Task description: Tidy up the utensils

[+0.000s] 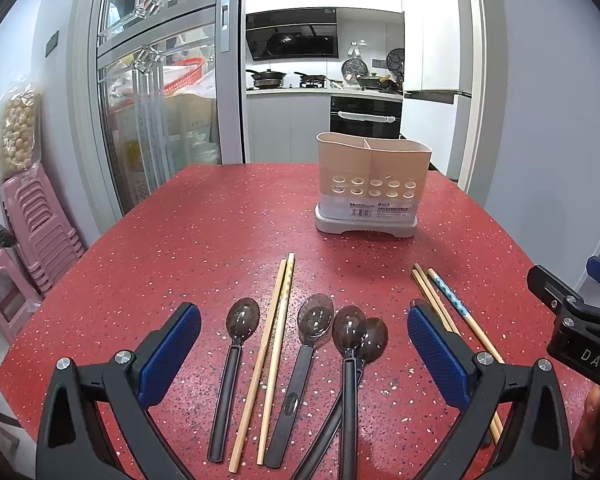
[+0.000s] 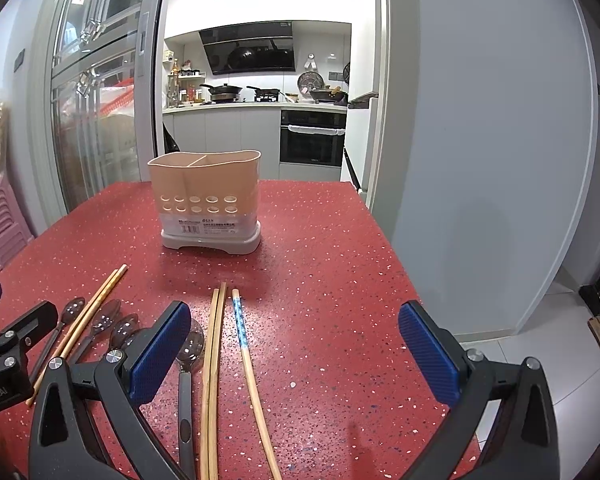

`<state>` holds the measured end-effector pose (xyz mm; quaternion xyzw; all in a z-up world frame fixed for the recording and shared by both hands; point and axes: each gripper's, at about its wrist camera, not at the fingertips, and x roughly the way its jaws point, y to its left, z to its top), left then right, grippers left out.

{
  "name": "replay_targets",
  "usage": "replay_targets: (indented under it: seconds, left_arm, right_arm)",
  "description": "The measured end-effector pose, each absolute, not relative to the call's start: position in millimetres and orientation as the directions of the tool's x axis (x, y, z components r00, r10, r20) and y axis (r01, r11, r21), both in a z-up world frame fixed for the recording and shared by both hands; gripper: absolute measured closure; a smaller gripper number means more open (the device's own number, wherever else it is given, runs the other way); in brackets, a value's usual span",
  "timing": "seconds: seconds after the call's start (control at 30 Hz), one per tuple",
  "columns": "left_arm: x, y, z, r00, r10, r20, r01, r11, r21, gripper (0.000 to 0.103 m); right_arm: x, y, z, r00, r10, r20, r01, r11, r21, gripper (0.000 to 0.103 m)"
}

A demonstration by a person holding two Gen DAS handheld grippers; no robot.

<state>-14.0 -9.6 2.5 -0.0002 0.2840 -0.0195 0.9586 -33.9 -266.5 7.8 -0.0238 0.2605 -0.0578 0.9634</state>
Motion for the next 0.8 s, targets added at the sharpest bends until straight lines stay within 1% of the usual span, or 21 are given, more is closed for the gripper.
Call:
replay_targets:
  seconds: [0.8]
  left_arm:
    - [-12.9,-9.9,3.4,0.845,-0.04,-0.533,0.041,0.999,-0.009,0.0]
  right_arm:
    - [-31.6,-264.3,3.7,0.857,-0.115,-0.502,0.092,0.993,-0.071,0.0]
